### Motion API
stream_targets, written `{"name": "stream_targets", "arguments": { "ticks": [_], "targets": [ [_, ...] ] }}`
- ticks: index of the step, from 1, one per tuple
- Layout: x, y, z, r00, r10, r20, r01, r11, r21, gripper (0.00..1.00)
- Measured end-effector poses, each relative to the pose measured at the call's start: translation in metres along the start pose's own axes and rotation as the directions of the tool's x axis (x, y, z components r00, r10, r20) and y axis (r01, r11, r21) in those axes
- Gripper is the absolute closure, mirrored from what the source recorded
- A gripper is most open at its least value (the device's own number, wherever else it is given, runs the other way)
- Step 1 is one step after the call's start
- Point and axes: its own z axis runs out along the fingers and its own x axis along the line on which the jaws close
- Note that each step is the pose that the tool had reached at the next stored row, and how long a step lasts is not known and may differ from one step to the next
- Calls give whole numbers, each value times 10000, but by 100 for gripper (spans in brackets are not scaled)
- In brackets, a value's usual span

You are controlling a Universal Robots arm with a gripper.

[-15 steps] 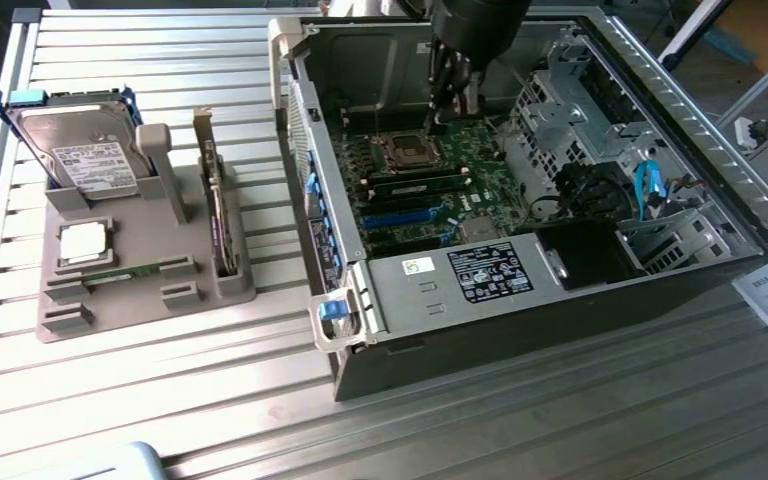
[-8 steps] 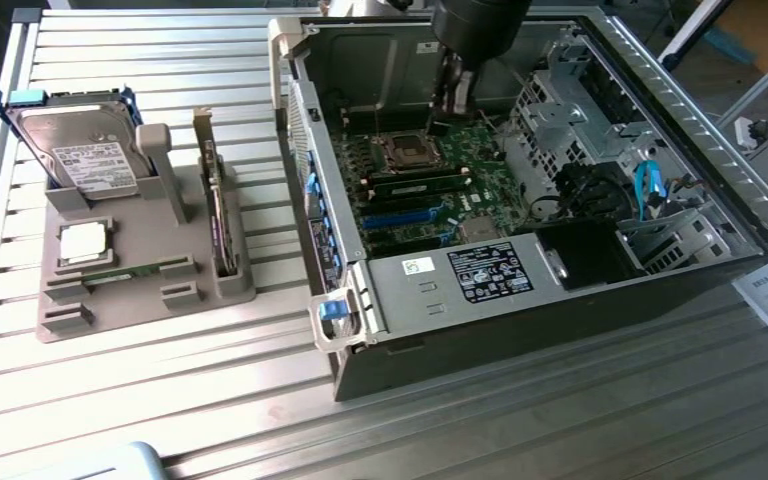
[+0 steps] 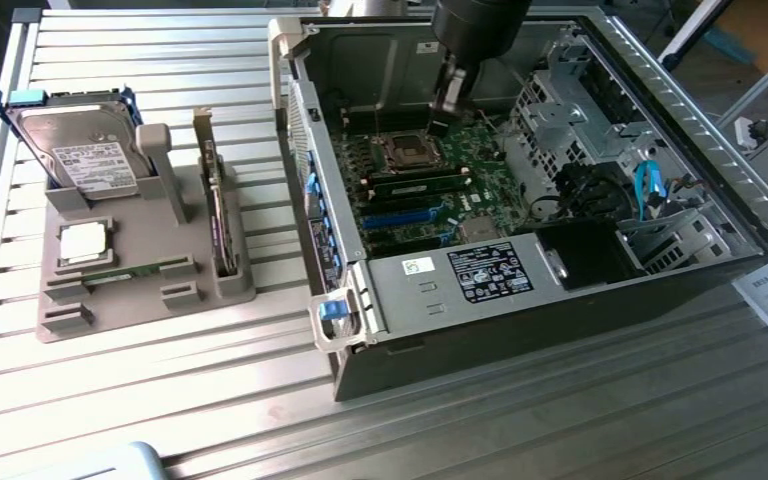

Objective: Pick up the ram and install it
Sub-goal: 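Press down the ram until it locks into place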

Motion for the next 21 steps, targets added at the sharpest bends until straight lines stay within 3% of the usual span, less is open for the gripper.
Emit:
{"name": "stream_targets", "arguments": {
  "ticks": [6, 8, 10, 11, 15, 18, 20, 21],
  "targets": [
    [0, 0, 1, 9948, 1019, -6, -1019, 9948, 60, 89],
    [0, 0, 1, 9878, 1555, -6, -1555, 9878, 91, 89],
    [0, 0, 3, 9765, 2154, -3, -2154, 9764, 126, 89],
    [0, 0, 3, 9697, 2443, -1, -2443, 9696, 142, 89],
    [0, 0, 6, 9297, 3684, 15, -3684, 9294, 215, 89],
    [0, 0, 8, 9062, 4229, 25, -4229, 9059, 247, 89],
    [1, 0, 9, 8838, 4679, 35, -4678, 8834, 273, 89],
    [1, 0, 9, 8678, 4969, 41, -4968, 8674, 291, 89]
  ]
}}
